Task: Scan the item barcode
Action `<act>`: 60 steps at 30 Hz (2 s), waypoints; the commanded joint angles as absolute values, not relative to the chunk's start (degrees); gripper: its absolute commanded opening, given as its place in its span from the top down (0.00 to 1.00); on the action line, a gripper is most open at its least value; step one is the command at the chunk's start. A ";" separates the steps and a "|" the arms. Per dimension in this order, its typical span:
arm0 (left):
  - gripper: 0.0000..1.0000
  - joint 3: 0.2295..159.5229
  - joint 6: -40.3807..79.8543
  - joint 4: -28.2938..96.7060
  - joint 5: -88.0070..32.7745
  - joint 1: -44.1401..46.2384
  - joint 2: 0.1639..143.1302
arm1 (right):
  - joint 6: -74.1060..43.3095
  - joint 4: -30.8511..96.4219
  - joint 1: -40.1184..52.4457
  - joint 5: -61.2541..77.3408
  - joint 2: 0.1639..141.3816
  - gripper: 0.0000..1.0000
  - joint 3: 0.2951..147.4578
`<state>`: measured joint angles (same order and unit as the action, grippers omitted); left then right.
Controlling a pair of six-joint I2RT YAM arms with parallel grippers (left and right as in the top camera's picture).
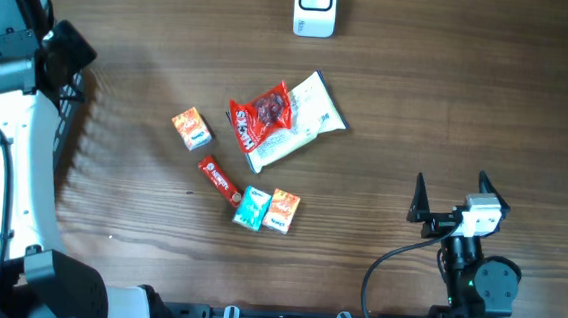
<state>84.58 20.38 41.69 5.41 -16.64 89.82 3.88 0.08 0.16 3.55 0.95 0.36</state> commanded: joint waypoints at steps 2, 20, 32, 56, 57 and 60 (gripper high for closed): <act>0.48 84.36 19.68 40.47 4.54 -18.90 91.79 | 2.98 -0.03 -0.21 2.96 0.82 0.00 0.32; 0.18 84.38 19.97 38.92 -5.72 -19.40 81.34 | 2.98 -0.03 -0.19 2.96 0.82 0.00 0.32; 0.00 84.36 24.25 67.66 -6.22 -19.40 60.25 | 2.98 -0.03 -0.21 2.96 0.82 0.00 0.32; 0.00 84.36 24.25 90.98 -4.86 -19.40 55.18 | 2.98 -0.03 -0.21 2.96 0.82 0.00 0.32; 0.00 84.36 24.25 90.98 -4.86 -19.40 55.18 | 2.98 -0.03 -0.21 2.96 0.82 0.00 0.32; 0.00 84.36 24.25 90.96 -4.86 -19.40 55.18 | 2.98 -0.03 -0.21 2.96 0.82 0.00 0.32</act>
<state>84.58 23.49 90.94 -5.63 -19.14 55.18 3.88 0.08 0.16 3.55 0.99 0.36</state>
